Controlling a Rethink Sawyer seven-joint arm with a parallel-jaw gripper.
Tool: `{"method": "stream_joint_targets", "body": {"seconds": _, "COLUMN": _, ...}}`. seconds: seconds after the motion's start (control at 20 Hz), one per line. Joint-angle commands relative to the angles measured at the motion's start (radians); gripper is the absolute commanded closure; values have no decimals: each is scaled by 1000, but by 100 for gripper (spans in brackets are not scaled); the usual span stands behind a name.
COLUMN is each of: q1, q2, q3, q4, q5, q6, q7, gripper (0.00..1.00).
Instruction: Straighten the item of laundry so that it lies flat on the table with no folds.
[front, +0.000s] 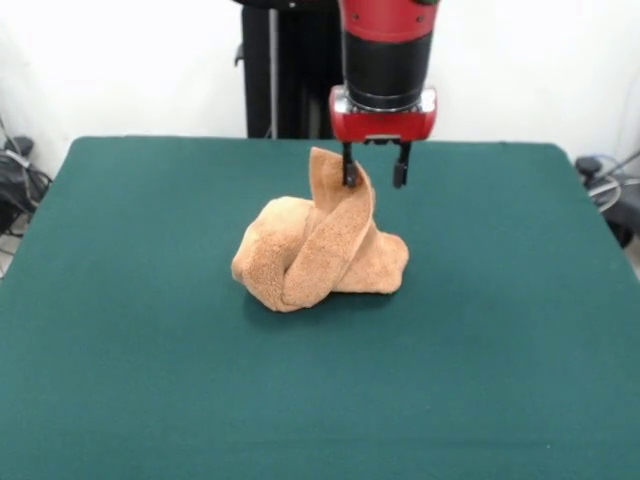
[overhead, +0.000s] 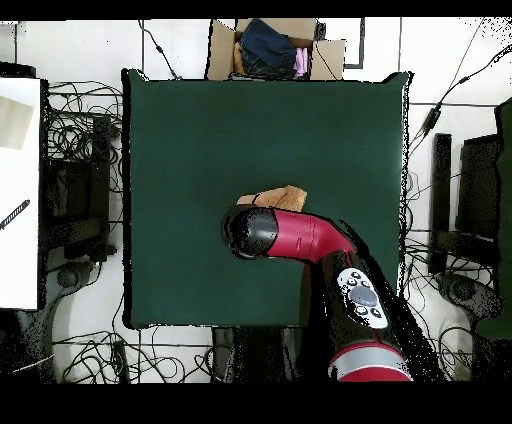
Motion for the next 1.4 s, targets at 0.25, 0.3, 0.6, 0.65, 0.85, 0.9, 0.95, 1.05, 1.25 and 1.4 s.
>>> {"method": "stream_joint_targets", "body": {"seconds": 0.25, "q1": -45, "q2": 38, "q3": 73, "q4": 2, "q5": -68, "q6": -19, "q7": 1, "gripper": 0}}
{"method": "stream_joint_targets", "body": {"seconds": 0.3, "q1": -49, "q2": 34, "q3": 76, "q4": 5, "q5": -70, "q6": -14, "q7": -1, "gripper": 0}}
{"method": "stream_joint_targets", "body": {"seconds": 0.6, "q1": -41, "q2": 12, "q3": 74, "q4": 35, "q5": -81, "q6": -32, "q7": 21, "gripper": 0}}
{"method": "stream_joint_targets", "body": {"seconds": 0.65, "q1": -38, "q2": 7, "q3": 73, "q4": 40, "q5": -82, "q6": -36, "q7": 27, "gripper": 0}}
{"method": "stream_joint_targets", "body": {"seconds": 0.85, "q1": -34, "q2": -6, "q3": 72, "q4": 56, "q5": -87, "q6": -44, "q7": 40, "gripper": 0}}
{"method": "stream_joint_targets", "body": {"seconds": 0.9, "q1": -33, "q2": -6, "q3": 72, "q4": 57, "q5": -90, "q6": -47, "q7": 43, "gripper": 0}}
{"method": "stream_joint_targets", "body": {"seconds": 0.95, "q1": -34, "q2": -7, "q3": 73, "q4": 60, "q5": -91, "q6": -51, "q7": 45, "gripper": 0}}
{"method": "stream_joint_targets", "body": {"seconds": 1.05, "q1": -35, "q2": -11, "q3": 74, "q4": 70, "q5": -94, "q6": -58, "q7": 50, "gripper": 0}}
{"method": "stream_joint_targets", "body": {"seconds": 1.25, "q1": -34, "q2": -16, "q3": 73, "q4": 88, "q5": -100, "q6": -77, "q7": 57, "gripper": 0}}
{"method": "stream_joint_targets", "body": {"seconds": 1.4, "q1": -33, "q2": -20, "q3": 71, "q4": 94, "q5": -107, "q6": -94, "q7": 59, "gripper": 0}}
